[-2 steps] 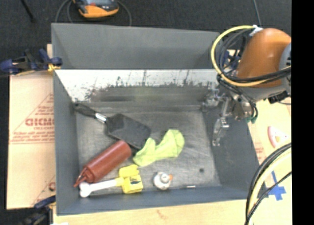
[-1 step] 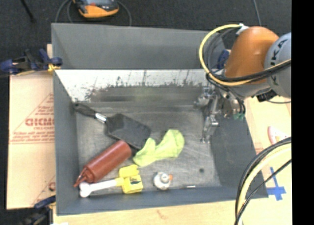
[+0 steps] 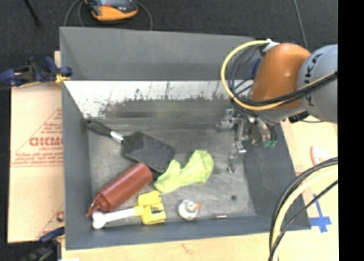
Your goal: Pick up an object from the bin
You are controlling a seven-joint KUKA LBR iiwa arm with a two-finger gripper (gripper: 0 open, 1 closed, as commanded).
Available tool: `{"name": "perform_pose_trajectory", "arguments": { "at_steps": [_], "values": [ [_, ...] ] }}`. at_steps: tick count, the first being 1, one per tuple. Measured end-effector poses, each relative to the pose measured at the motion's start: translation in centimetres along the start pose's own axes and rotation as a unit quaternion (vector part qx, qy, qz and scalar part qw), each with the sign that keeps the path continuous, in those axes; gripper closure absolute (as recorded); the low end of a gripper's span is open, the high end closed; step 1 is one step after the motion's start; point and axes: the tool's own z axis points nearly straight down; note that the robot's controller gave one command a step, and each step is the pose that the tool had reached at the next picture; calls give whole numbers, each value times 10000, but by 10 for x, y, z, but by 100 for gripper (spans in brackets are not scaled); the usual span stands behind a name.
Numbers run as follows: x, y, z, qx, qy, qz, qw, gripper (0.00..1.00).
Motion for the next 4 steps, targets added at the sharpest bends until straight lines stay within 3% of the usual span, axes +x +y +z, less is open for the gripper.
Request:
{"name": "perform_pose_trajectory", "arguments": {
  "at_steps": [1,2,3,4],
  "values": [
    [4,38,34,-18,94,-455,9989,0],
    [-16,57,41,-35,43,-1244,9922,0],
    [-1,58,44,-32,52,-2295,9733,0],
    [-39,104,52,-29,24,-2012,9795,100]
  ]
}}
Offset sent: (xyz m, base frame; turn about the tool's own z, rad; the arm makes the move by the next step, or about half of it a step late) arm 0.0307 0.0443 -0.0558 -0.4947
